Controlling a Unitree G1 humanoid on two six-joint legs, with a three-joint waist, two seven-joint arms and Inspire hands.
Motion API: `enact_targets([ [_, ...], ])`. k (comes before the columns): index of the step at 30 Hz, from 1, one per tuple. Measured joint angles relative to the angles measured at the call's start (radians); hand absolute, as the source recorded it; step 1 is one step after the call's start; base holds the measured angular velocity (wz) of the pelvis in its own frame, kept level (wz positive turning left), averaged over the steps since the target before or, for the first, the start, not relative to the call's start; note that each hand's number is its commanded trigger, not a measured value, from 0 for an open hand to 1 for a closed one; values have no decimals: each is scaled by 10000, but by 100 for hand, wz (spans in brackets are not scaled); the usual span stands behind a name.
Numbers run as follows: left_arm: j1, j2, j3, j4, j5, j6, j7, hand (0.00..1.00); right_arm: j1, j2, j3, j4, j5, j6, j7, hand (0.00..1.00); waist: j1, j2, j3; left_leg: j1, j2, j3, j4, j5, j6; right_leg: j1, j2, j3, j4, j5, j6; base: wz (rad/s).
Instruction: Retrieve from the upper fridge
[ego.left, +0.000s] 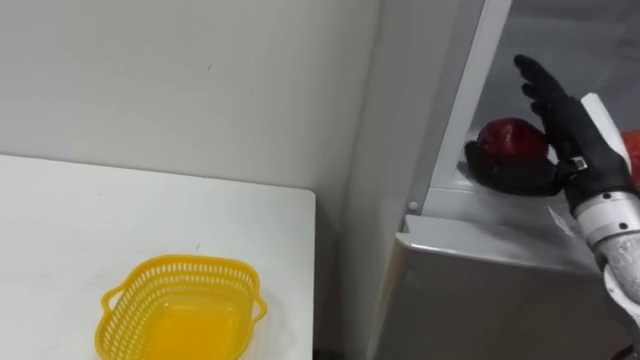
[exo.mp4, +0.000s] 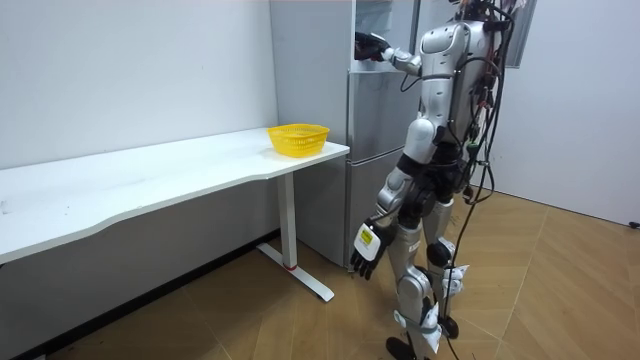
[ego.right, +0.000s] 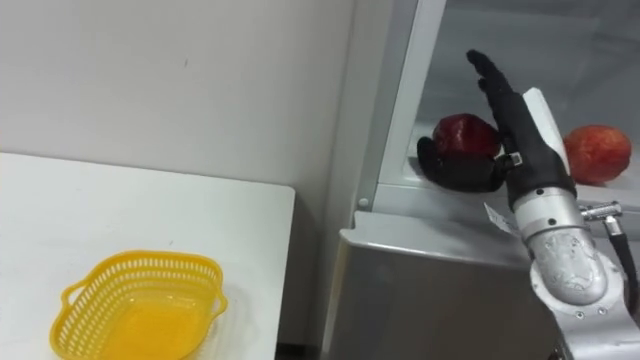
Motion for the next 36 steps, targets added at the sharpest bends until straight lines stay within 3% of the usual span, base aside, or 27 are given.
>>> enact_targets([
  [7,96,-87,153,-138,55,524,-1,0,-273,-280,-31,672,880,324,1396,0,-42,-2,-8,-13,-3,-9,59,2,-8,30,-2,-4,5,4,-7,0],
  [13,83,-85,200,-135,38,623,-13,0,-618,-402,-101,1483,1444,376,2304,2,-40,-17,-18,-61,-3,-4,194,-2,-13,35,-4,-18,15,36,-59,0],
  [14,80,-84,201,-136,36,637,-20,0,-680,-403,-100,1570,1496,405,2370,46,-27,-16,-18,-61,-2,0,200,-2,-13,35,-3,-17,16,39,-64,0],
  [16,83,-79,204,-190,40,750,-78,0,-786,-405,-163,1856,1607,428,2610,91,-13,-13,-24,-57,-1,4,206,-2,-13,37,-5,-19,31,43,-70,0],
  [17,84,-71,204,-200,41,776,-119,0,-796,-405,-195,1874,1614,446,2663,100,-3,-13,-24,-57,0,4,207,-2,-14,37,-4,-19,32,44,-72,0],
  [22,139,-23,192,-221,51,990,-253,0,-815,-436,-241,1906,1665,637,3000,100,-16,-16,-109,-66,5,-13,224,-4,-17,48,0,-49,37,49,-79,0],
  [26,139,-22,186,-225,50,1007,-254,0,-813,-439,-249,1915,1760,636,3062,100,0,-32,-120,-54,4,-12,235,-3,-17,64,-4,-49,37,49,-79,0],
  [33,128,-10,189,-254,34,1042,-282,0,-972,-435,-434,2340,2031,615,2908,100,102,-45,-107,24,7,-15,247,-3,-18,124,-2,-32,1,49,-79,1],
  [36,156,0,191,-243,38,1045,-282,0,-1080,-408,-485,2448,2036,582,2870,100,115,-60,-45,94,14,-10,242,-3,-18,151,5,-12,-6,49,-79,-1],
])
